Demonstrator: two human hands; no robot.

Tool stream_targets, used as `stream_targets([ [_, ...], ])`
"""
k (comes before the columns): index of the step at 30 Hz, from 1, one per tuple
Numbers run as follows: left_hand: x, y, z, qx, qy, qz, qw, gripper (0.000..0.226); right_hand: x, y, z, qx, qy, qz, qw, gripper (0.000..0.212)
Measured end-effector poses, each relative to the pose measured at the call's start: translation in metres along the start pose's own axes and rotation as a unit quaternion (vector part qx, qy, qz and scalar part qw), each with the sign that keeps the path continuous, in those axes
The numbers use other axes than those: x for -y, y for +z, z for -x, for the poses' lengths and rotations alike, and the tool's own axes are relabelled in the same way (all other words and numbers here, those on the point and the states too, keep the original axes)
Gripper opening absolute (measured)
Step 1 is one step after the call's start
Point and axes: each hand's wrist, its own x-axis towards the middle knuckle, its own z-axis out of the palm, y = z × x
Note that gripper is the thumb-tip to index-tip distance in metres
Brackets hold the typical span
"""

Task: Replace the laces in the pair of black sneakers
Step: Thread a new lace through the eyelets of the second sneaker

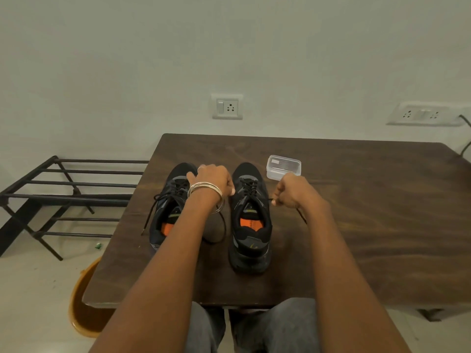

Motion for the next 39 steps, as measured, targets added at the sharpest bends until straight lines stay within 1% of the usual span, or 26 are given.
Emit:
stream_targets([
  [1, -0.003, 0.001, 0.0, -0.031, -0.015, -0.021, 0.999, 0.011, 0.001, 0.0, -0.002, -0.031, 0.017, 0.022, 0.999, 0.005],
  [2, -0.006, 0.003, -0.001, -0.049, -0.033, -0.012, 0.998, 0.015, 0.002, 0.001, -0.003, -0.062, 0.034, 0.04, 0.997, 0.008],
  [3, -0.008, 0.007, -0.001, -0.054, -0.05, 0.018, 0.997, 0.018, 0.003, 0.002, -0.004, -0.088, 0.046, 0.043, 0.994, 0.015],
  [4, -0.01, 0.012, -0.003, -0.052, -0.067, 0.065, 0.994, 0.02, 0.003, 0.004, -0.007, -0.106, 0.052, 0.013, 0.993, 0.02],
  [5, -0.012, 0.016, -0.004, -0.052, -0.083, 0.123, 0.987, 0.02, 0.004, 0.005, -0.009, -0.113, 0.054, -0.031, 0.992, 0.021],
  [7, -0.015, 0.023, -0.005, -0.061, -0.105, 0.249, 0.961, 0.017, 0.008, 0.01, -0.011, -0.115, 0.041, -0.112, 0.986, 0.016],
  [8, -0.016, 0.025, -0.005, -0.072, -0.101, 0.301, 0.945, 0.013, 0.012, 0.011, -0.009, -0.111, 0.029, -0.152, 0.982, 0.014],
  [10, -0.019, 0.026, -0.001, -0.096, -0.069, 0.391, 0.913, 0.014, 0.021, 0.015, -0.006, -0.105, 0.001, -0.255, 0.961, 0.009],
  [12, -0.02, 0.024, 0.002, -0.101, -0.025, 0.496, 0.862, 0.023, 0.03, 0.016, -0.003, -0.097, -0.016, -0.359, 0.928, 0.007],
  [13, -0.02, 0.023, 0.003, -0.1, 0.0, 0.525, 0.845, 0.027, 0.034, 0.016, -0.002, -0.09, -0.025, -0.393, 0.915, 0.008],
  [14, -0.019, 0.024, 0.002, -0.1, 0.026, 0.53, 0.842, 0.032, 0.038, 0.016, 0.0, -0.084, -0.036, -0.403, 0.91, 0.011],
  [15, -0.018, 0.024, 0.002, -0.097, 0.049, 0.519, 0.848, 0.036, 0.04, 0.017, 0.001, -0.081, -0.049, -0.391, 0.915, 0.015],
  [17, -0.016, 0.024, 0.0, -0.096, 0.093, 0.472, 0.872, 0.047, 0.041, 0.016, 0.002, -0.078, -0.078, -0.332, 0.937, 0.02],
  [19, -0.013, 0.021, 0.001, -0.096, 0.127, 0.438, 0.885, 0.055, 0.038, 0.014, 0.004, -0.058, -0.107, -0.283, 0.951, 0.029],
  [23, -0.009, 0.017, 0.001, -0.059, 0.122, 0.445, 0.885, 0.063, 0.032, 0.011, 0.005, -0.028, -0.156, -0.213, 0.964, 0.054],
  [25, -0.008, 0.016, 0.0, -0.032, 0.12, 0.444, 0.887, 0.066, 0.031, 0.01, 0.007, -0.029, -0.165, -0.22, 0.961, 0.063],
  [27, -0.008, 0.014, 0.0, -0.013, 0.123, 0.44, 0.889, 0.067, 0.029, 0.008, 0.007, -0.032, -0.175, -0.218, 0.959, 0.067],
  [30, -0.008, 0.011, -0.001, -0.001, 0.127, 0.41, 0.903, 0.07, 0.029, 0.007, 0.009, -0.036, -0.182, -0.208, 0.96, 0.067],
  [33, -0.009, 0.011, -0.002, 0.008, 0.134, 0.384, 0.914, 0.072, 0.028, 0.006, 0.011, -0.042, -0.178, -0.211, 0.96, 0.059],
  [36, -0.011, 0.01, -0.005, 0.005, 0.136, 0.335, 0.932, 0.068, 0.026, 0.005, 0.012, -0.046, -0.173, -0.219, 0.959, 0.045],
  [39, -0.012, 0.008, -0.007, -0.007, 0.16, 0.239, 0.958, 0.065, 0.026, 0.003, 0.013, -0.05, -0.186, -0.165, 0.967, 0.027],
])
